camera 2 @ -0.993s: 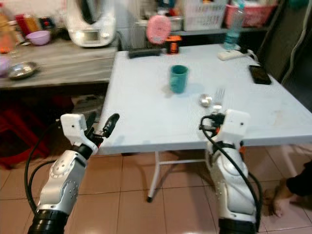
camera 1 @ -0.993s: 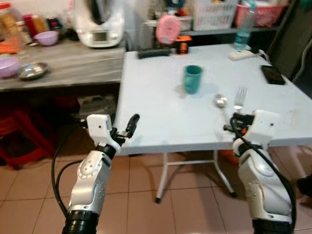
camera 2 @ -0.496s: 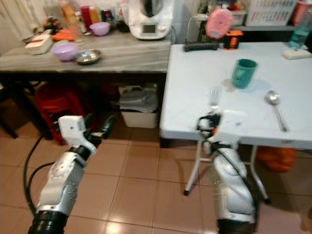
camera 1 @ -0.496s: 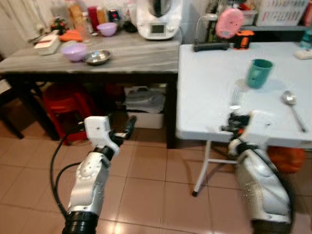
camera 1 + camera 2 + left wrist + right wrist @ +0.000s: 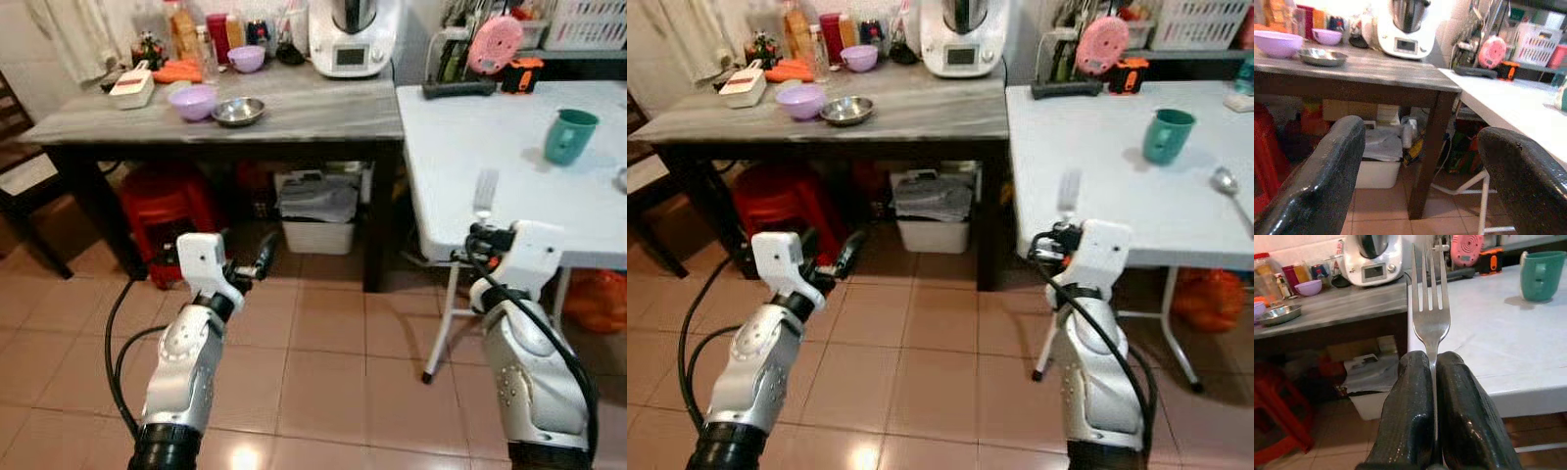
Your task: Setting the table
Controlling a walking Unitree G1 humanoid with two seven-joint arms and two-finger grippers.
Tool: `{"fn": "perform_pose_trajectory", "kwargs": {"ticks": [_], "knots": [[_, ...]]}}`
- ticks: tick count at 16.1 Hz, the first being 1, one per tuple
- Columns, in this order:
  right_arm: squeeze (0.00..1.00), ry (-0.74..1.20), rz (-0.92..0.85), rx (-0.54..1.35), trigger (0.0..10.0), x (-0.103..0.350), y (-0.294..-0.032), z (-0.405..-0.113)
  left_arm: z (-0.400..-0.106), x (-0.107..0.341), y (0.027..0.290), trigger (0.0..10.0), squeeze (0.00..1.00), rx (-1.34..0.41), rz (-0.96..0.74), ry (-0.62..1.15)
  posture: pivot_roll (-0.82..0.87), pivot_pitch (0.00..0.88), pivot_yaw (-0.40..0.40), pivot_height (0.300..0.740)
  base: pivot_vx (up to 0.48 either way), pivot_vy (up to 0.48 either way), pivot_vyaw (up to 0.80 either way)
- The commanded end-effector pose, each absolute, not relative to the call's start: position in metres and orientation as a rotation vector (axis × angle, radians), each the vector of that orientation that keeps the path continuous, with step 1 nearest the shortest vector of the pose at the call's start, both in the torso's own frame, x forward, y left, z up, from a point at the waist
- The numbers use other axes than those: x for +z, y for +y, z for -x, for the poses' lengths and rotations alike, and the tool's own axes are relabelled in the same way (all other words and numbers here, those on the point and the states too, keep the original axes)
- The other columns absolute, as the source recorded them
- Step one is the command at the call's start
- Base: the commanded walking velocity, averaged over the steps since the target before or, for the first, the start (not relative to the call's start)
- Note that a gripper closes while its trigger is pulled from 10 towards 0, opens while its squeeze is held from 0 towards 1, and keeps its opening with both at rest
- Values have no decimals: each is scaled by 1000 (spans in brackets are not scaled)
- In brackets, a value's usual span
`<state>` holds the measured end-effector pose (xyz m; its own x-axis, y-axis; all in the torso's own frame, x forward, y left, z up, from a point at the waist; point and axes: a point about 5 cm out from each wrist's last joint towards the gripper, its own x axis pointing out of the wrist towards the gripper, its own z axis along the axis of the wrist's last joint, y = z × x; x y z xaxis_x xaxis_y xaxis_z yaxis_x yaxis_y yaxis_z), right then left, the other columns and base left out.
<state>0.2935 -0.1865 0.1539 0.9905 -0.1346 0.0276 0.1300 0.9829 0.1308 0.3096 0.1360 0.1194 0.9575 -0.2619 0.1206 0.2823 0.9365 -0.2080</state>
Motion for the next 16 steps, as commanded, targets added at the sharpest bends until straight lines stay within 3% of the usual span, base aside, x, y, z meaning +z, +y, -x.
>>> {"fn": "perform_pose_trajectory", "kwargs": {"ticks": [1,7,11,16], "knots": [[0,-56,-148,-102,10000,159,-176,-296,-310,118,149,10000,0,-234,203,-89,-66,18,60,740,0,431,0],[0,-59,-150,-100,10000,160,-176,-297,-311,118,149,10000,0,-227,196,-89,-61,13,55,740,0,439,0],[0,-58,-150,-100,10000,159,-176,-296,-307,121,144,10000,0,-299,216,-112,-65,16,57,740,0,0,0],[0,-62,-141,-98,10000,160,-177,-296,-306,121,143,10000,0,-317,230,-114,-68,23,57,740,353,0,0]]}}
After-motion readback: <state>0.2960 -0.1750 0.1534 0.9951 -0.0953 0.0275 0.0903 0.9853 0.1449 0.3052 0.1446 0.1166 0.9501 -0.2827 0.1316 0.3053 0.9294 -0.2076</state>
